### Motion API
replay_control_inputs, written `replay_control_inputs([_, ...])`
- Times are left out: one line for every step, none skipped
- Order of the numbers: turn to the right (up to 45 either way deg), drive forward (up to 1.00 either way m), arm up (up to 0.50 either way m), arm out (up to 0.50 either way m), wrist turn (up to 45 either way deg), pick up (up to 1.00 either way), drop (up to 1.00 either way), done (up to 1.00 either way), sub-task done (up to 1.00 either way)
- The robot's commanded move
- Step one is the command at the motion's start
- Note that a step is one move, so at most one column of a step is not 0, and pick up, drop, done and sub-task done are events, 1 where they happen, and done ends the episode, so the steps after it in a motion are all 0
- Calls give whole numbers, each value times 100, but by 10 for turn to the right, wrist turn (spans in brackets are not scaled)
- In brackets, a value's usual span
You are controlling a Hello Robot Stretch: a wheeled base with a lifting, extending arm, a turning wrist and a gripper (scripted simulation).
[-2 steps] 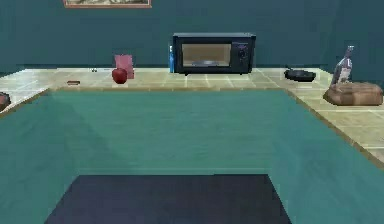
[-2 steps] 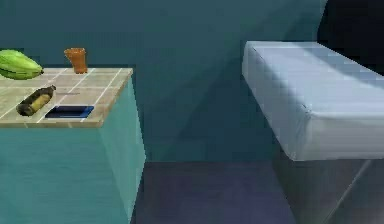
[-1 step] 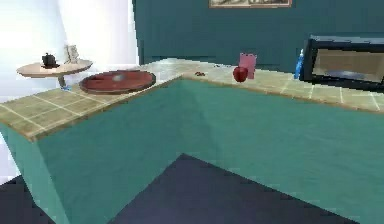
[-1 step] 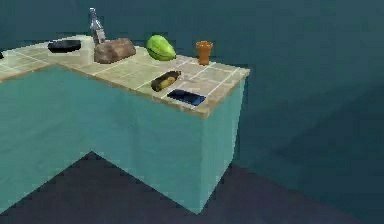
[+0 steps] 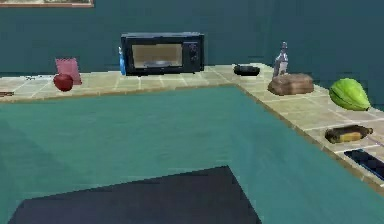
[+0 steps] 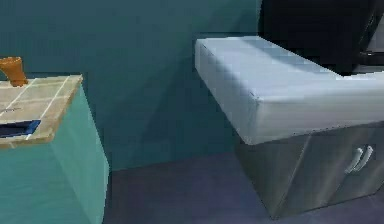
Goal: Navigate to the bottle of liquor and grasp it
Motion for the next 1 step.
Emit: replay_control_inputs([330, 0, 0, 0, 0, 0, 0, 0, 0])
